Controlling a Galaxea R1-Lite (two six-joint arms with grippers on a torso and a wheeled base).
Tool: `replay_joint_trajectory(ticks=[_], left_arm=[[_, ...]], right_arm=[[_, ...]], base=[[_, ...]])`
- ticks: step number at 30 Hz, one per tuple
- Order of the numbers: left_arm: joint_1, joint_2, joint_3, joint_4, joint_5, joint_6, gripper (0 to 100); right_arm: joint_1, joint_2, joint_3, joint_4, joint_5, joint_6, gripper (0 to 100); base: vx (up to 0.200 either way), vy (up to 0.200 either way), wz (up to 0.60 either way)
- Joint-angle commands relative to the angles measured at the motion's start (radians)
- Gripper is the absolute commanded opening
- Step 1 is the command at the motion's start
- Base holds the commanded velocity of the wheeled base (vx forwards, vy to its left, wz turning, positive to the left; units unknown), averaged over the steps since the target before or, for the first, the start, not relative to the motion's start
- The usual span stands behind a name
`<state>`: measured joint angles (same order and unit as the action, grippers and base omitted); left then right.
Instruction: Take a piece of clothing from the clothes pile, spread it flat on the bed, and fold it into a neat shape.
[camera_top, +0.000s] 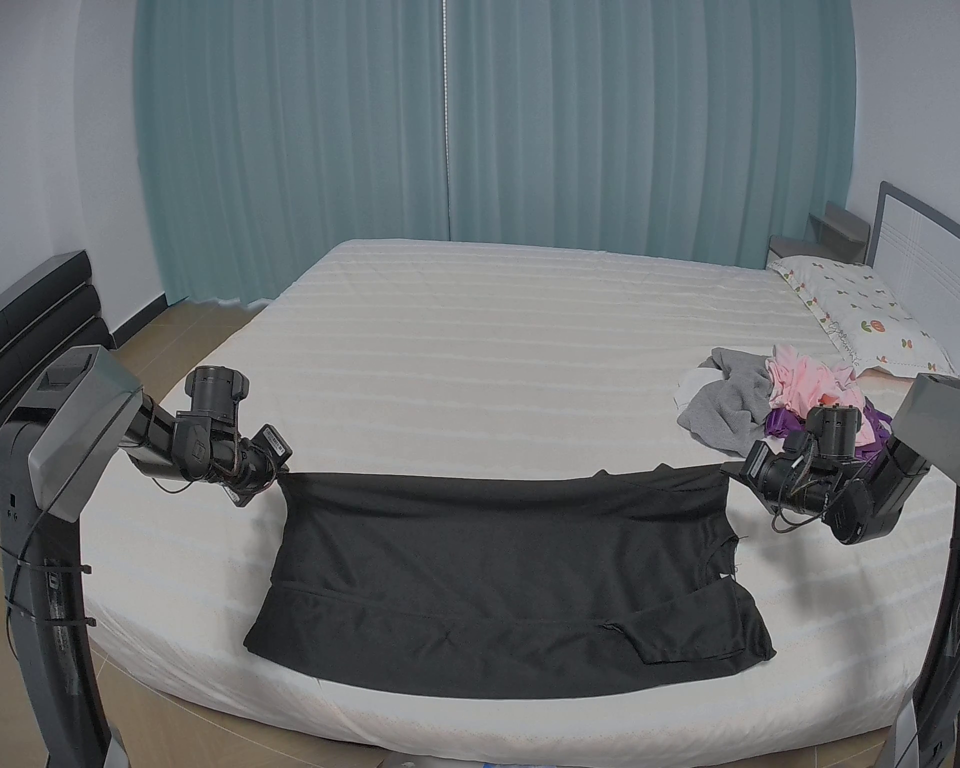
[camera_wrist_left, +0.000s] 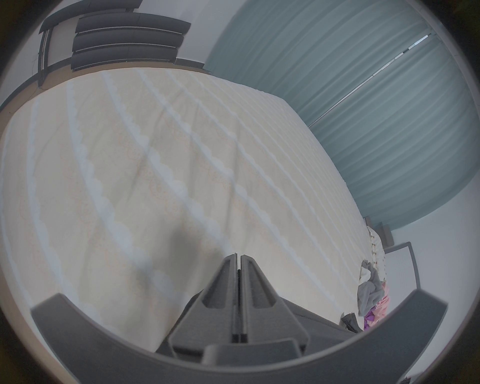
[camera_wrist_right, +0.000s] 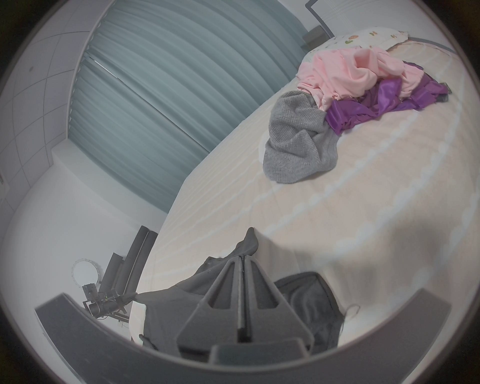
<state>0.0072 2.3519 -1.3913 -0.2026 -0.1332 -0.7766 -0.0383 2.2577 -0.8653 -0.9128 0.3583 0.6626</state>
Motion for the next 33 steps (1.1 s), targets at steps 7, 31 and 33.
replay_joint_trajectory(ticks=[7, 31, 33], left_arm=[[0.008, -0.131, 0.193, -0.001, 0.000, 0.080, 0], [-0.032, -0.201, 0.495, -0.003, 0.007, 0.163, 0], [-0.036, -0.214, 0.511, -0.005, 0.007, 0.163, 0]], right_arm=[[-0.035, -0.119, 0.178, -0.001, 0.065, -0.003, 0], [-0.049, -0.096, 0.410, -0.001, 0.076, -0.176, 0], [-0.051, -0.096, 0.420, -0.001, 0.076, -0.199, 0]], base=[[0.000, 0.000, 0.00], [0.000, 0.000, 0.00], [0.000, 0.000, 0.00]])
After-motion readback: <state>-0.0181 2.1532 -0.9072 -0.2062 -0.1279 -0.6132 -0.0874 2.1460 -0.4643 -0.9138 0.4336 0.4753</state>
